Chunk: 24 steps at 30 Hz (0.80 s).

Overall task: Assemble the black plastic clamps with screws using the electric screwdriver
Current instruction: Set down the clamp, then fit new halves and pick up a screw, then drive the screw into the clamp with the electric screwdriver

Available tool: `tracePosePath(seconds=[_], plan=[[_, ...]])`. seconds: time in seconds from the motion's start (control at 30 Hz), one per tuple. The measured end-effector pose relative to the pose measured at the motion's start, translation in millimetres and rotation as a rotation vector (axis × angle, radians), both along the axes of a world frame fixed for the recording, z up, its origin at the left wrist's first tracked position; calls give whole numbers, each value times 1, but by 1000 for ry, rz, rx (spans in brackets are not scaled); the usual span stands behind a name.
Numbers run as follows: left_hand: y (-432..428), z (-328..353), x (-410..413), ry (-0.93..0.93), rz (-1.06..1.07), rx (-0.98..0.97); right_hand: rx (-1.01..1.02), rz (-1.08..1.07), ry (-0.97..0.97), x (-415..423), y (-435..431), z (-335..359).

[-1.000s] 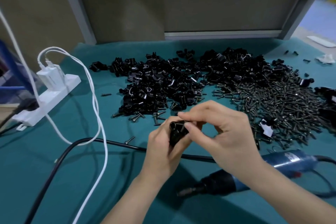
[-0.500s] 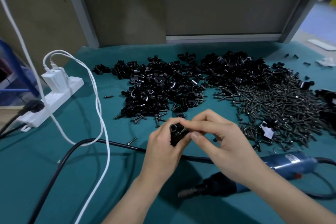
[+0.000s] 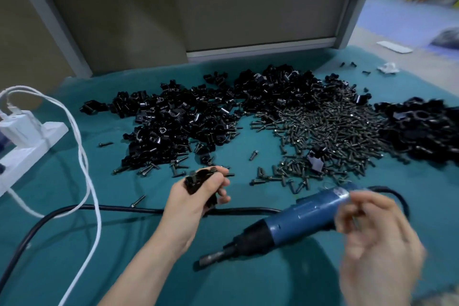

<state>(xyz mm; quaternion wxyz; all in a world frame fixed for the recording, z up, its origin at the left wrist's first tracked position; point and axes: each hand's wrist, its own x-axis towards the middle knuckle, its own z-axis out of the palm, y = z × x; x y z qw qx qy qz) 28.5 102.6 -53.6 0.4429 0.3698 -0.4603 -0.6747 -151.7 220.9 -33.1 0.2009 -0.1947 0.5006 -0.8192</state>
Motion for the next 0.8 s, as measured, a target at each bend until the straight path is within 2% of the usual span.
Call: tracePosePath(seconds=[0.03,0.1,0.2,0.3,0.43,0.67,0.8], plan=[[0,3,-4,53,-84,52,12,-107,-157,-7,11,-4],[-2,15,-18,-45,-303,95,100,-130,-342,-10,24,-7],[-6,33,-51,-343,-603,148,181,5,-609,-6,25,-6],[-6,42,-77,-425,-717,222,221,155,-778,-5,20,9],[-4,39,-83,-388,-652,288,278,252,-783,-7,12,14],[16,40,-67,-224,-516,79,279,322,-639,3,-15,12],[19,40,-58,-68,-445,89,149,147,-562,21,-35,1]])
